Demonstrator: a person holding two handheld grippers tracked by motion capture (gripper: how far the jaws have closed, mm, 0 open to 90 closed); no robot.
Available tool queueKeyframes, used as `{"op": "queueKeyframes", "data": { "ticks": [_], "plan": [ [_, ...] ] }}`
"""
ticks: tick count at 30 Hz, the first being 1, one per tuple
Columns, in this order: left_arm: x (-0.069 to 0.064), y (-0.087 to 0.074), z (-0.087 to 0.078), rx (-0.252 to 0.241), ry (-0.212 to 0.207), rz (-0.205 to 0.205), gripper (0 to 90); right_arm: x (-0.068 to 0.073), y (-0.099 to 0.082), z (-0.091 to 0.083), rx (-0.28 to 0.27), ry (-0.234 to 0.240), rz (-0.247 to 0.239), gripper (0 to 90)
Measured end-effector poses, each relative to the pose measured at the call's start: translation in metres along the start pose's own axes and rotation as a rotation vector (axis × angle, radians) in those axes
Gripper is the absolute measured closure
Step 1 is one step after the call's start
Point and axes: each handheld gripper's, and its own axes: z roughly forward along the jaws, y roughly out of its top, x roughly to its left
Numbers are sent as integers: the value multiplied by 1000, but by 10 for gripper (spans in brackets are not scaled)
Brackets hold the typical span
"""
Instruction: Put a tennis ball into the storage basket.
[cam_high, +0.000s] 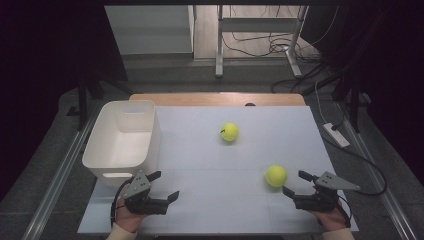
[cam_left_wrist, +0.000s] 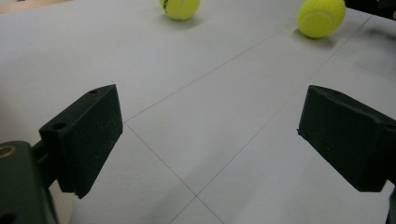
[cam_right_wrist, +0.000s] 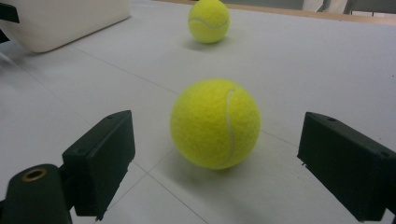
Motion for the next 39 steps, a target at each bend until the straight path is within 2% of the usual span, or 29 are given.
{"op": "queueKeyframes", "data": {
  "ticks": [11,17,33,39],
  "plan": [
    [-1,2,1,1,-2,-2,70,-3,0,0,-10,8,19,111],
    [-3,4,2,5,-5,2,70,-4,-1,3,10,27,8,111],
    [-6,12,0,-3,6,18,70,-4,0,0,-12,35,11,111],
    [-7,14,1,-6,5,11,71,-3,-1,0,-5,34,8,112]
  ]
}}
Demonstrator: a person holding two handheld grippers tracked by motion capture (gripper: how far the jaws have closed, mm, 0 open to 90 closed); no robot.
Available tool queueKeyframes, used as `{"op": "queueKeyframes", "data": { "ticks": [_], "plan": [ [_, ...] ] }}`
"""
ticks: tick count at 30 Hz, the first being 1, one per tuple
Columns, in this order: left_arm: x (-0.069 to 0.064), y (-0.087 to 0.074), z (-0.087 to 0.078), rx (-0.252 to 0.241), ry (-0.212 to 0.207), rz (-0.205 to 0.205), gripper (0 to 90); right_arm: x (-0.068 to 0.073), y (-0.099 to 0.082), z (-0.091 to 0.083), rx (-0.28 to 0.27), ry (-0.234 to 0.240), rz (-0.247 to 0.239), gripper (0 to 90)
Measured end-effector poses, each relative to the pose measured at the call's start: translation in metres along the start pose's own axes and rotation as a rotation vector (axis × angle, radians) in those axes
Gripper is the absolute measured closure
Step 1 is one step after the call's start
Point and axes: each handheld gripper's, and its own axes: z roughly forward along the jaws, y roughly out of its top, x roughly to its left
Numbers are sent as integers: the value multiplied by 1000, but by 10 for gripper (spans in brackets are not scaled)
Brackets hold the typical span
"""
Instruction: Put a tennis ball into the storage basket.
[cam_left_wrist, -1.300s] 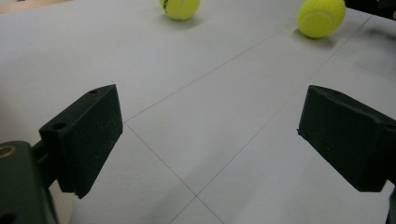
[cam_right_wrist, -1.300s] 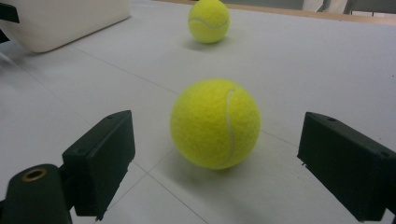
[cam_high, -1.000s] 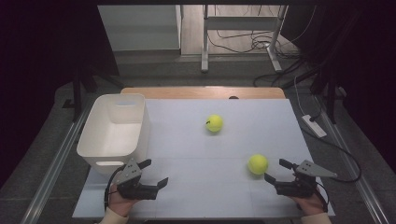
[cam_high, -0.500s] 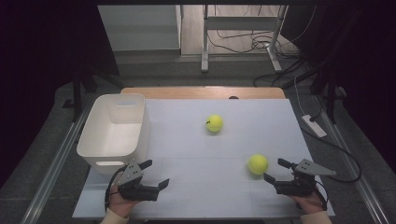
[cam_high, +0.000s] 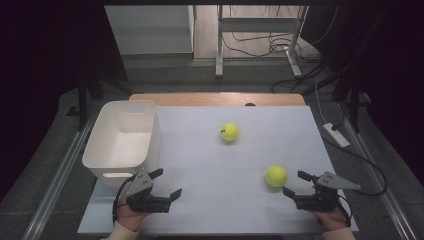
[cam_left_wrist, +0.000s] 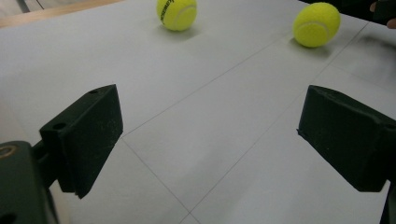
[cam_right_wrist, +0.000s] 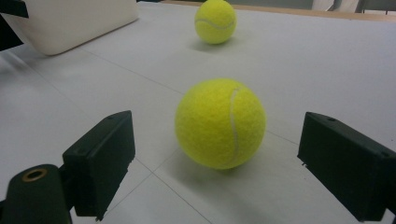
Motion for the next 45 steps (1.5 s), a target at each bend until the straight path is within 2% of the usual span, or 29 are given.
{"op": "queueKeyframes", "data": {
  "ticks": [8,14,19,22,28,37,45],
  "plan": [
    [-7,11,5,16,-22,9,71,1,2,1,-6,3,-8,112],
    [-12,13,10,35,-30,23,71,3,2,1,-6,7,-17,112],
    [-14,19,17,51,-35,37,75,1,4,5,-20,18,7,112],
    [-16,20,20,59,-41,44,75,1,5,6,-21,20,5,112],
    [-16,25,20,54,-44,39,77,0,5,7,-20,20,7,112],
    [-24,40,27,64,-56,64,77,1,7,6,-37,20,3,113],
    [-21,45,35,82,-64,58,77,0,10,8,-53,23,2,116]
  ]
}}
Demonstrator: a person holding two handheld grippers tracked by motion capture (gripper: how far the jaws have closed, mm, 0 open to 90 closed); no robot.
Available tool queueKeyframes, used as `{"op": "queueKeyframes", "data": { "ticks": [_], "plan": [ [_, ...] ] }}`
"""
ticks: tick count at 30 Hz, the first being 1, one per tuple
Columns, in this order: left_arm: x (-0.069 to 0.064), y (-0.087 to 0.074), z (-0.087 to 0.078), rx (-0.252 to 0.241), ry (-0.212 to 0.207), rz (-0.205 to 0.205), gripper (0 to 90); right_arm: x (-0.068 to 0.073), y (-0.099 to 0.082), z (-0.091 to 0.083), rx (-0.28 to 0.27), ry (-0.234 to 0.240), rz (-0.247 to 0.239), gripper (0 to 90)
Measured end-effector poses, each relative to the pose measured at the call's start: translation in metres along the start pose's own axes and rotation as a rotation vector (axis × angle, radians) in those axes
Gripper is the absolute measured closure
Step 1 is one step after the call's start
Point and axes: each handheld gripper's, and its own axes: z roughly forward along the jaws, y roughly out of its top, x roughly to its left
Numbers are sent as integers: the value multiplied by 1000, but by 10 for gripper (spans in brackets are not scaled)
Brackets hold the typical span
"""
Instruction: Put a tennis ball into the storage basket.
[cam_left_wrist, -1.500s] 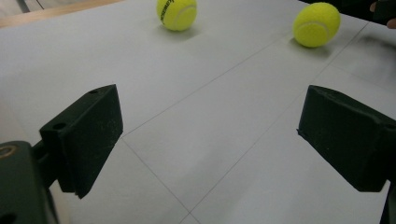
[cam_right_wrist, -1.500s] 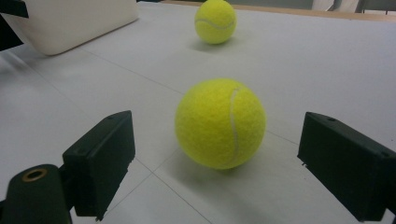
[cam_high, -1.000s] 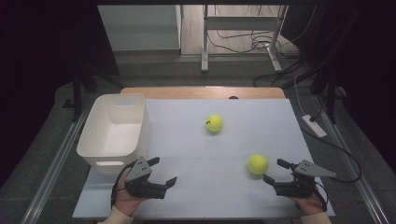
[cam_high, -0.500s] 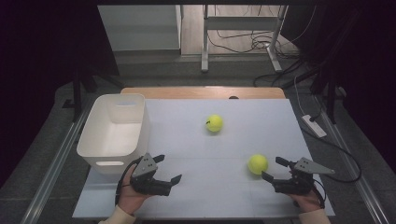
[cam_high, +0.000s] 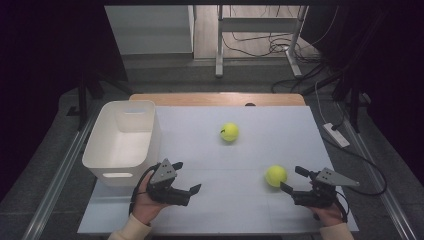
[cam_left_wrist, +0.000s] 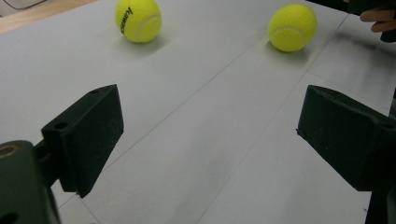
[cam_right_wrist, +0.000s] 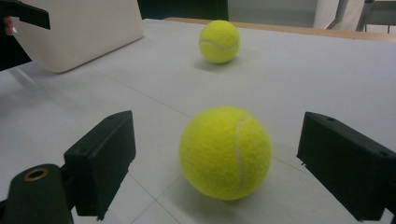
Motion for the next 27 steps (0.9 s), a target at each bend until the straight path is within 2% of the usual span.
{"op": "queueKeyframes", "data": {
  "ticks": [16,27],
  "plan": [
    [5,20,21,22,-10,-13,79,1,1,4,8,8,-5,116],
    [7,34,26,29,-12,-8,84,2,1,4,9,7,-7,117]
  ]
}}
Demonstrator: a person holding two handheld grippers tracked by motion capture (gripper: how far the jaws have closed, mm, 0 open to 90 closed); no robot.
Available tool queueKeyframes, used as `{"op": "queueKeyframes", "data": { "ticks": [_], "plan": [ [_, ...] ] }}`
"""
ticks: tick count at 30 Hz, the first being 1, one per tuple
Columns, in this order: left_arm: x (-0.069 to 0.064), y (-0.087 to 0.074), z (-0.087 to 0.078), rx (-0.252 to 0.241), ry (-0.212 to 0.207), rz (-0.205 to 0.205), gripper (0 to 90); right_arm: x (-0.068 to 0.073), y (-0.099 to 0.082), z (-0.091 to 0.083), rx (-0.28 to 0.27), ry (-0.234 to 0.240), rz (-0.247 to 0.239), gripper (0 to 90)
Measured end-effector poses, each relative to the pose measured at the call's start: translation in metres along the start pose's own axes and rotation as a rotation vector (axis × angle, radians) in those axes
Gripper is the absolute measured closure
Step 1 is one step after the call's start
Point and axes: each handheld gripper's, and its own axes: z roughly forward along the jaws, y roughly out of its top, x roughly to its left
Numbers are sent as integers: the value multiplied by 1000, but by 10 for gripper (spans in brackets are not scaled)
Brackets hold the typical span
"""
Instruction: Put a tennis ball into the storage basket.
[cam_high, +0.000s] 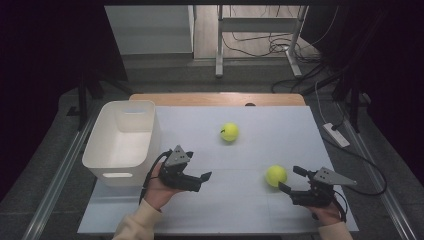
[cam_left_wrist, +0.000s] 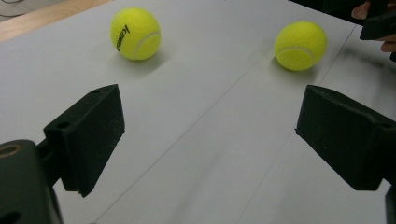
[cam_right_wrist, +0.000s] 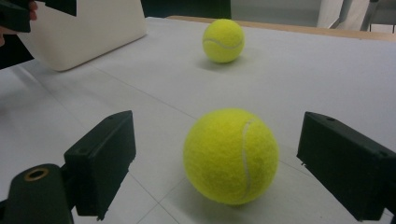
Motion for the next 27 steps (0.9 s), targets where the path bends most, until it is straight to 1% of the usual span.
{"op": "queueKeyframes", "data": {
  "ticks": [5,14,18,22,27],
  "plan": [
    [1,7,2,-1,-4,3,82,0,0,0,2,-1,-1,116],
    [1,18,6,9,5,5,74,1,0,1,-1,4,-2,117],
    [3,22,8,15,9,1,74,2,0,1,1,6,-4,117],
    [6,25,11,11,7,-12,74,1,0,1,0,4,-2,117],
    [7,29,14,17,9,-8,73,1,0,0,-3,1,4,116]
  ]
}}
